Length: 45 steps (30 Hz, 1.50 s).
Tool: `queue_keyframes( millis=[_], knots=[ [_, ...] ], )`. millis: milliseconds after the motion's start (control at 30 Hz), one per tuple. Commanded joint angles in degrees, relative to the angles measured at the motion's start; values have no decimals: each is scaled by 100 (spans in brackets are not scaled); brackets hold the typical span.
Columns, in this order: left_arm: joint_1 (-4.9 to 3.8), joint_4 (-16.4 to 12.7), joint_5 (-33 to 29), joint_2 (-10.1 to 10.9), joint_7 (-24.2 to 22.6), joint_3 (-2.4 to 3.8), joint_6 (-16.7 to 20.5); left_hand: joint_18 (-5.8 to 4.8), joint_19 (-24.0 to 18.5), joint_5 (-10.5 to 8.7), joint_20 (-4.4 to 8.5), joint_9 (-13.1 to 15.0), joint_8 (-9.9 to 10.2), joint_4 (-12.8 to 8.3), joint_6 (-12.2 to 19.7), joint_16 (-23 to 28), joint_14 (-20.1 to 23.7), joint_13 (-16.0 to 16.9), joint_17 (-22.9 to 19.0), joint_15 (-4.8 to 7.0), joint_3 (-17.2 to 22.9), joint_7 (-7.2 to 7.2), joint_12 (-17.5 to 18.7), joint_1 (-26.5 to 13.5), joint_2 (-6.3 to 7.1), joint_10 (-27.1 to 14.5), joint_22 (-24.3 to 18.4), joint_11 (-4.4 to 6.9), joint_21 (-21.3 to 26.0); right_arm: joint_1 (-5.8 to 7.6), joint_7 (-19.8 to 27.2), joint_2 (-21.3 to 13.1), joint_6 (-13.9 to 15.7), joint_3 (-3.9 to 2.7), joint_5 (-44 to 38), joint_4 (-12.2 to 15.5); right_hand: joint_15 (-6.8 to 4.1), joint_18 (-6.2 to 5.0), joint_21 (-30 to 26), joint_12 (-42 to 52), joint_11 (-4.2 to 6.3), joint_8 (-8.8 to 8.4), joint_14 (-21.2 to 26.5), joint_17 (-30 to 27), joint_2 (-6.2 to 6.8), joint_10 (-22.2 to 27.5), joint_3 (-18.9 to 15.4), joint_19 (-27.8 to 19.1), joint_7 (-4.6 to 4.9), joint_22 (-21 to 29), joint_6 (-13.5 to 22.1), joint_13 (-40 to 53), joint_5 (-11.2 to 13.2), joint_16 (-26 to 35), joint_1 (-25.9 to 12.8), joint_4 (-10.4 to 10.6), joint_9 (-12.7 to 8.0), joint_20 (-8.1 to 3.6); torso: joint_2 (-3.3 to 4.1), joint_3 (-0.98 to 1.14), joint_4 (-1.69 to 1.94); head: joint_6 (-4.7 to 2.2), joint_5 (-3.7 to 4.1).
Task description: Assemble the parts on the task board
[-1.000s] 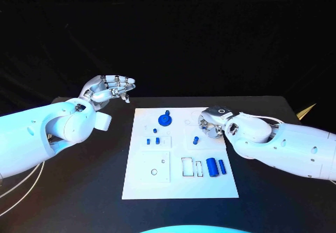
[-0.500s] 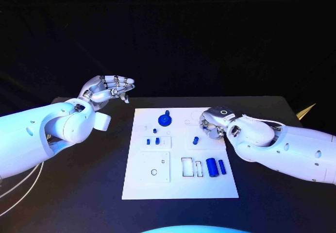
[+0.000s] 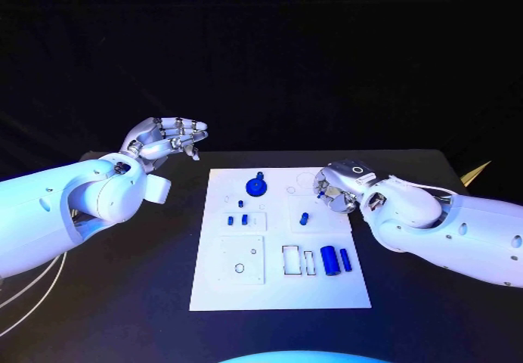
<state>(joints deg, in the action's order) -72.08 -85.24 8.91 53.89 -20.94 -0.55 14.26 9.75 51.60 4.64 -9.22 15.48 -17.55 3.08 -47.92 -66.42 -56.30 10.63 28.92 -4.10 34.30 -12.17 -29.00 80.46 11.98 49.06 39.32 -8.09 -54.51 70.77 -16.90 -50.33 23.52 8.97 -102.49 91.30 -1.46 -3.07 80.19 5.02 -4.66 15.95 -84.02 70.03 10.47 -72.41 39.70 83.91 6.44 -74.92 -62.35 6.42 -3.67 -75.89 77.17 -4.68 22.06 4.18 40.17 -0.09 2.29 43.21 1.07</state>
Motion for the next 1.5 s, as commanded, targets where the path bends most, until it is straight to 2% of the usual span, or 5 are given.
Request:
queue_keyframes(
  millis=[33,267,567,1000,1500],
  knots=[
    [-2,3,-34,-3,-30,5,-36,90,26,-11,-5,-7,-31,10,1,37,32,-5,-5,14,-35,18,-12,10,-34,29,-10,-20,34,15,169,-89,425,-14,217,234,-56,50,33,37,215,33,-264,3,-96,-273,7,190,3,-475,-49,118,-41,5,92,-15,5,-31,3,4,-2,2,-29],
    [0,13,-34,-24,-31,5,-47,90,26,-11,-5,-7,-31,10,1,37,32,-5,-5,14,-35,18,-12,10,-34,29,-10,-20,34,16,366,-90,692,-26,452,688,-56,52,43,36,215,32,-265,9,-95,-274,9,194,3,-487,-49,120,-40,-1,92,-18,6,-33,4,5,-10,-4,-133],
    [3,26,-39,-93,-18,4,-73,88,31,-10,-6,-11,-27,13,11,41,33,-11,-7,11,-46,13,-6,7,-35,21,-17,-25,42,-74,422,304,382,-10,669,990,-56,45,16,29,211,27,-263,-7,-99,-269,17,180,12,-458,-44,124,-44,7,87,-21,6,-36,-4,-10,9,56,-313],
    [2,23,-50,-181,0,3,-78,88,31,-10,-6,-11,-27,13,11,41,33,-11,-7,11,-46,13,-6,7,-35,21,-17,-25,42,-302,329,805,-206,51,757,901,-53,40,1,19,205,20,-261,-20,-106,-260,25,172,20,-443,-36,128,-49,13,81,-24,6,-37,-2,-21,4,151,-447],
    [5,43,-52,-256,3,1,-74,87,42,-9,-10,-21,-14,20,42,50,35,-27,-10,3,-67,1,14,6,-35,-11,-34,-36,64,-471,190,1118,-371,67,758,735,-48,34,-22,6,197,11,-257,-39,-114,-250,30,158,31,-419,-26,133,-52,22,66,-22,7,-36,4,-11,3,267,-559]
  ],
)
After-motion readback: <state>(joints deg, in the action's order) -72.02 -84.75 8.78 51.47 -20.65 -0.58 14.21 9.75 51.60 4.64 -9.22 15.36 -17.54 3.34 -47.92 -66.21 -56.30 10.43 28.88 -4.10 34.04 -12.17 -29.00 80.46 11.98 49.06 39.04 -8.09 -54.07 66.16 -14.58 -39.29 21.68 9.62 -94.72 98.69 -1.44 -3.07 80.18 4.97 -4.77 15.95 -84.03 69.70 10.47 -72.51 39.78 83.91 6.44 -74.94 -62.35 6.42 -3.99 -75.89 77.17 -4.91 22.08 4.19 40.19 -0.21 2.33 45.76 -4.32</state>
